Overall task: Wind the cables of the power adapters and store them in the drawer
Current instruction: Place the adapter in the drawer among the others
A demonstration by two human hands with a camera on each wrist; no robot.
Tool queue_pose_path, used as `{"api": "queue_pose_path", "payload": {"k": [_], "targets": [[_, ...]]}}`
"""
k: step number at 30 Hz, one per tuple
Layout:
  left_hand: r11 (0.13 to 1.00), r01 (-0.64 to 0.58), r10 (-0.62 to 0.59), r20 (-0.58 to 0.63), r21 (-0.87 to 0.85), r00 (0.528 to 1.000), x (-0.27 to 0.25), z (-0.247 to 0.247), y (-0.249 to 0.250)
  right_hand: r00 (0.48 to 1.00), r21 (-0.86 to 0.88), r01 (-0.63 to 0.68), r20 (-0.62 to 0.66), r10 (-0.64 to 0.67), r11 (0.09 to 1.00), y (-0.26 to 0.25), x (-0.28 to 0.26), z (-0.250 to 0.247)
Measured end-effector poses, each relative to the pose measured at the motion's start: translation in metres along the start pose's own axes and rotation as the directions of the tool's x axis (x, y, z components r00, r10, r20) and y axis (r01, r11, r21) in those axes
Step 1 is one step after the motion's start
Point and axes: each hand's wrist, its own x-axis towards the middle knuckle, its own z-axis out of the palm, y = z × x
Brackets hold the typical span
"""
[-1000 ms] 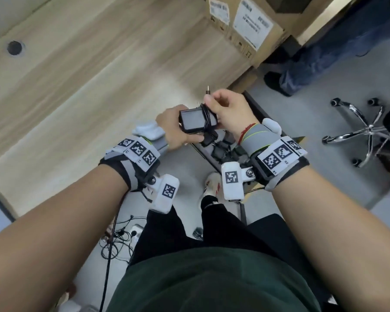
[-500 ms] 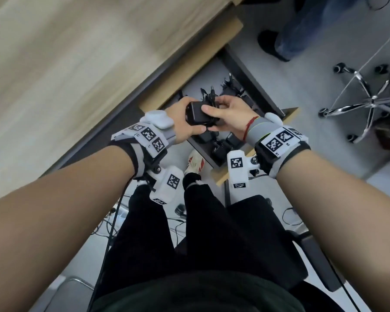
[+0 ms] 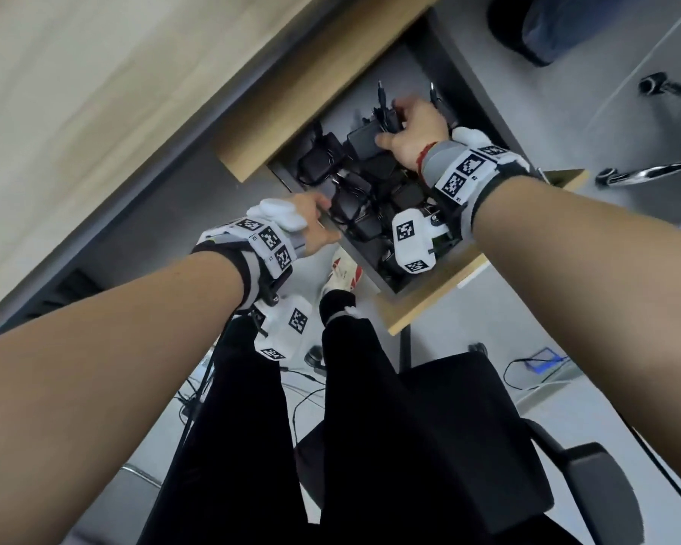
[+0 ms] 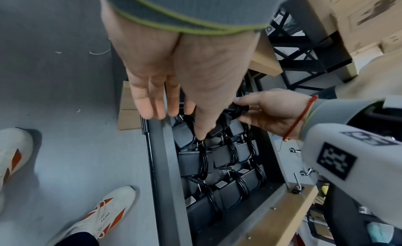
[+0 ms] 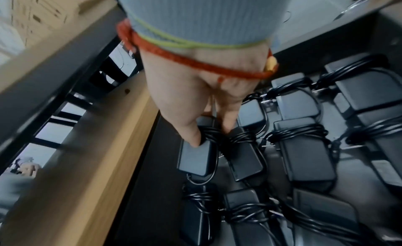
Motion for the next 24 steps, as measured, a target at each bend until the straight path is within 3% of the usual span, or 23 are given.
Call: {"api": "queue_pose_path", "payload": {"k": [8, 11, 18, 24], "targets": [[0.995, 0.056, -0.062, 0.061, 0.087, 0.996, 0.036, 0.0, 0.0, 1.0, -0.115, 0.024, -0.018, -0.026, 0.993, -0.006, 0.045, 0.022], [0.99, 0.057, -0.068, 0.085, 0.133, 0.994, 0.041, -0.001, 0.001, 0.999, -0.24, 0.035, -0.011, -0.039, 0.97, -0.008, 0.056, 0.025], [0.987, 0.048, -0.058, 0.058, 0.155, 0.997, 0.05, 0.002, -0.001, 0.999, -0.409, 0.048, 0.021, -0.044, 0.911, -0.012, 0.064, 0.029], [0.985, 0.058, -0.063, 0.023, 0.161, 0.998, 0.055, 0.01, -0.004, 1.0, -0.354, 0.014, 0.011, -0.01, 0.935, 0.0, 0.063, 0.034]]}}
